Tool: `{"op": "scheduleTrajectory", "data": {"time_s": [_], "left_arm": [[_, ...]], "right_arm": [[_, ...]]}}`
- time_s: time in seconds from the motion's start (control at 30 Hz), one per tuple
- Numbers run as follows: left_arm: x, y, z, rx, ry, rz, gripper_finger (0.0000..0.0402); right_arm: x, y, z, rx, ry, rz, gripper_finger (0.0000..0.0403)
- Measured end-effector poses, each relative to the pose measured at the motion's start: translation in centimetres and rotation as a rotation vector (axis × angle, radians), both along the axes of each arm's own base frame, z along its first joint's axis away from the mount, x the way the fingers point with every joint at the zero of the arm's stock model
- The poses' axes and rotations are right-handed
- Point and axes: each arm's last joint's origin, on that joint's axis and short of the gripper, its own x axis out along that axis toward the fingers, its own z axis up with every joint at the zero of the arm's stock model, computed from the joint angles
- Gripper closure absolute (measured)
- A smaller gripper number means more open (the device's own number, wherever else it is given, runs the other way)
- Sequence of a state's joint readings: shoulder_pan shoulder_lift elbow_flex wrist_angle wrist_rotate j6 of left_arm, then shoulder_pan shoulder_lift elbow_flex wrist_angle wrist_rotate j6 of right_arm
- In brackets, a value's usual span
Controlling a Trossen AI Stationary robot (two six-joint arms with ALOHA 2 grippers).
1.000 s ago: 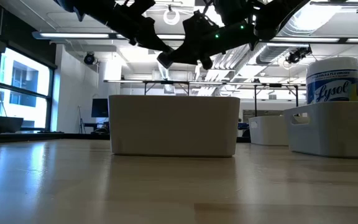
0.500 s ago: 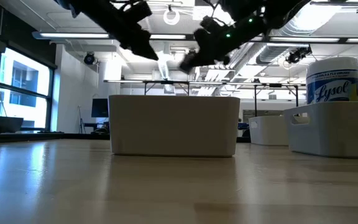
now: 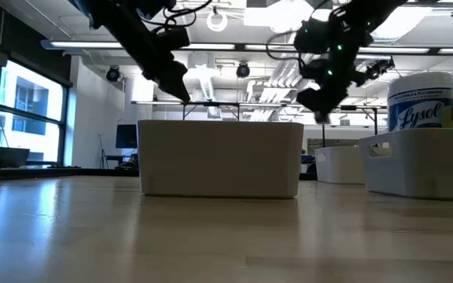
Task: Pick & Place First Aid Supplies
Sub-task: Put the blue pad into the white bin
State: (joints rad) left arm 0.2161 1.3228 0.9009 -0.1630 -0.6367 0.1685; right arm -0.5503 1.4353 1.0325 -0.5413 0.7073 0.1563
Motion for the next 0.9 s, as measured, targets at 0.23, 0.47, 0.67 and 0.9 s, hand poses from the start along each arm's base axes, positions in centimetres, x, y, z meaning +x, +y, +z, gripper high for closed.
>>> {"op": "scheduleTrajectory", "data": {"time_s": [0.23, 0.47, 0.67, 0.9], "left_arm": [[0.8, 0.2, -1.4, -0.008, 0.052, 0.000, 0.0149], [0.9, 0.2, -1.5, -0.010, 0.058, 0.000, 0.0149], [-0.1, 0.0, -1.2, -0.012, 0.109, 0.001, 0.0149], [-2.2, -0.9, 0.6, -0.017, 0.115, -0.014, 0.0149]], "right_arm": [[-3.5, -2.7, -1.1, 0.177, -0.036, -0.186, 0.0397], [-3.5, -4.2, -3.0, 0.295, -0.002, -0.146, 0.0401], [-2.9, -4.5, -4.8, 0.418, 0.040, -0.031, 0.0394], [-2.8, -4.5, -4.9, 0.463, 0.060, 0.097, 0.0394]]}}
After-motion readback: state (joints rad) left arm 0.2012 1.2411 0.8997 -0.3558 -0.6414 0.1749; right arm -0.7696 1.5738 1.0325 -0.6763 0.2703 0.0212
